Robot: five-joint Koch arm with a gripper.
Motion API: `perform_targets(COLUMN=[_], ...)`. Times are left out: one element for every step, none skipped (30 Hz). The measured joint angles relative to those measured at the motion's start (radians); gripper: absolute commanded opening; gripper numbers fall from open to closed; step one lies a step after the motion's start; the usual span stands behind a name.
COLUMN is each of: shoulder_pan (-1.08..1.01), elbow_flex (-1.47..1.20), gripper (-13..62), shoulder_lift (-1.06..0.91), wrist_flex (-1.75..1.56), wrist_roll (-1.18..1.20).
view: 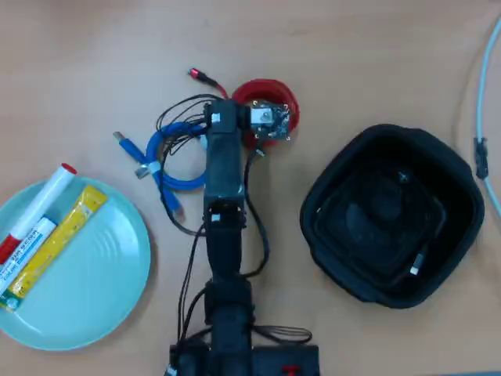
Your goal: Put a black charging cable in a black bowl and put a red charging cable in a green bowl
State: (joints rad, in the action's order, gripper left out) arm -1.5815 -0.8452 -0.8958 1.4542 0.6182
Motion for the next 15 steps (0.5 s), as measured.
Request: perform_targets(shoulder_pan=[0.005,0.006,0.006,0.008,0.006,0.003,0.003,0.003,0.000,-0.002,-0.002,-0.002,-0.002,-0.002,-0.002], elbow_flex=[0.000,0.003,0.018,0.038,0.052,0.054,0.054,0.054,0.054,0.054,0.054,0.054,0.055,0.055,0.058], gripper=[40.8,40.8,40.8,40.6,40.4,40.2,40.0,39.8,39.7,39.7,39.7,39.6,39.6,39.1,37.6], shoulder_lift=[0.006,0.012,0.020,0.031,0.040,0.048,0.055,0.067,0.074,0.077,0.077,0.081,0.089,0.094,0.095], wrist_flex=[-0.006,-0.011,-0.012,-0.014,-0.017,-0.020,-0.020,-0.021,-0.025,-0.026,-0.026,-0.028,-0.028,-0.029,-0.029], wrist_roll=[0.000,-0.002,0.000,-0.002,-0.002,-0.002,0.000,-0.002,-0.002,0.000,0.000,0.005,0.006,0.009,0.012])
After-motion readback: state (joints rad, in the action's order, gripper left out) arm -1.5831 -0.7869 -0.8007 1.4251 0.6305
